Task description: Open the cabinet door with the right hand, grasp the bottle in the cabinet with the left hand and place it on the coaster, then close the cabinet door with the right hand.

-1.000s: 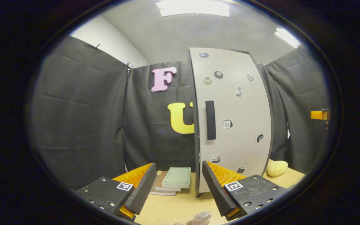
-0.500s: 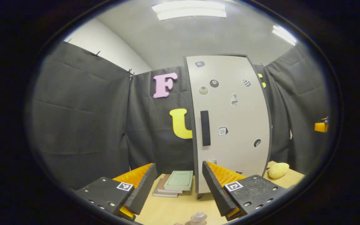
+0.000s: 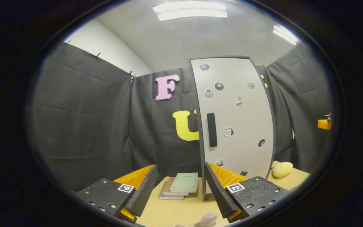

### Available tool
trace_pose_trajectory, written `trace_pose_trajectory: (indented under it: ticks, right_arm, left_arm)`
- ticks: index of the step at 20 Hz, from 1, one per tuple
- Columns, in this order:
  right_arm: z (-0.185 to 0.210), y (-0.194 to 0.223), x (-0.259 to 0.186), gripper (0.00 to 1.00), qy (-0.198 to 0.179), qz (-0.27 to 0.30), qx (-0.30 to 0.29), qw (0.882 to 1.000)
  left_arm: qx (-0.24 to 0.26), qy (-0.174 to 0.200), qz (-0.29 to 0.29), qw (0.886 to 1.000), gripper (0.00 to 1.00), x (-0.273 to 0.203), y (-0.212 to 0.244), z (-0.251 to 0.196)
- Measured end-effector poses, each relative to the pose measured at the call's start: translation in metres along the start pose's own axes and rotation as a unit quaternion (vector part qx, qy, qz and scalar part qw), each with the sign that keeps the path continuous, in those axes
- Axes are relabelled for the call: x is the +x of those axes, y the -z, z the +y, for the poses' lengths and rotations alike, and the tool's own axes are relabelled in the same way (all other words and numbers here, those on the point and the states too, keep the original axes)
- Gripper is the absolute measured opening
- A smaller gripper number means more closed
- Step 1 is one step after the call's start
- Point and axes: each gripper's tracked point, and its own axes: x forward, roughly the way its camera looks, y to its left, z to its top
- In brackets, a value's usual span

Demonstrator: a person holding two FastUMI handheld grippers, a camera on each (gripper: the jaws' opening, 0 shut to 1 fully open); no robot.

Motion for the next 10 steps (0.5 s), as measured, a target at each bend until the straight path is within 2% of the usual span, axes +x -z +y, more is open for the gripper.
trace_pose_trajectory:
  ticks: [10]
  right_arm:
    - [0.012,-0.006,-0.003,0.98,-0.001,0.0,-0.007,1.0]
  left_arm:
    - [-0.002,-0.003,-0.002,1.0,0.88,0.001,0.0,0.016]
